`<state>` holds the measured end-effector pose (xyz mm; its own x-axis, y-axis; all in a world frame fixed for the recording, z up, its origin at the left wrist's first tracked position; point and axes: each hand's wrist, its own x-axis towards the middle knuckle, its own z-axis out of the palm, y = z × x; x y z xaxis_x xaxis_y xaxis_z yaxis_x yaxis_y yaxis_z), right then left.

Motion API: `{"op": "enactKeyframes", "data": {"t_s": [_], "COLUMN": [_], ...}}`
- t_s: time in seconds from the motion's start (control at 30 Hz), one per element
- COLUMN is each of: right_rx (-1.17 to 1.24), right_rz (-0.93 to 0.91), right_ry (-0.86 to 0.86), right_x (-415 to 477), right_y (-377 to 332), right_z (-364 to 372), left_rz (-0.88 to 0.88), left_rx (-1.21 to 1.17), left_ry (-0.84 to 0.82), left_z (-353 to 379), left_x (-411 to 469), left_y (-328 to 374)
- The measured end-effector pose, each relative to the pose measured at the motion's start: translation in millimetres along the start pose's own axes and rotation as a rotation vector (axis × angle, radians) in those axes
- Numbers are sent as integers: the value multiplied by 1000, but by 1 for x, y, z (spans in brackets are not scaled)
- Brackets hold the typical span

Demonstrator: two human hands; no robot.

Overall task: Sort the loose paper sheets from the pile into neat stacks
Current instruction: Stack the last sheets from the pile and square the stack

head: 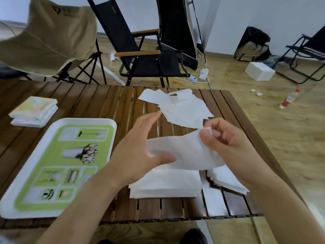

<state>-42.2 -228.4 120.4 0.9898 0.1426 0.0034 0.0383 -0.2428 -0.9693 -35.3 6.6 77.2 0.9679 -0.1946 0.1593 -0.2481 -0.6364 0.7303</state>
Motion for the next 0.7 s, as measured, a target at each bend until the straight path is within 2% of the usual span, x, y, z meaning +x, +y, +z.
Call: {"op": "enactKeyframes", "data": {"t_s": [0.1,0.17,0.23,0.3,0.37,0.53,0.7], "right_rx": [124,92,-121,-480,-654,-736,-985], "right_rz": [76,146,186,199,202,258,291], "right_ry": [-3,23,51,40,25,55,-47], "right_x": [0,5,13,19,22,26,25], "right_y": [4,17,39,59,70,81,85], "right_z": [0,-2,-2,3,11,21,26], "left_rz": [-17,-117,-219,-282,-329,-360,-336], "left_rx": [4,-103,-172,-140,-46,273,539], "left_ry": [-140,-245,-305,-312,-297,-250,-228], "left_z": [-11,-17,-18,-12,-5,20,32], "left_x": [4,7,8,8,9,4,0], "left_y": [-11,-20,-29,-40,-50,-58,-51]}}
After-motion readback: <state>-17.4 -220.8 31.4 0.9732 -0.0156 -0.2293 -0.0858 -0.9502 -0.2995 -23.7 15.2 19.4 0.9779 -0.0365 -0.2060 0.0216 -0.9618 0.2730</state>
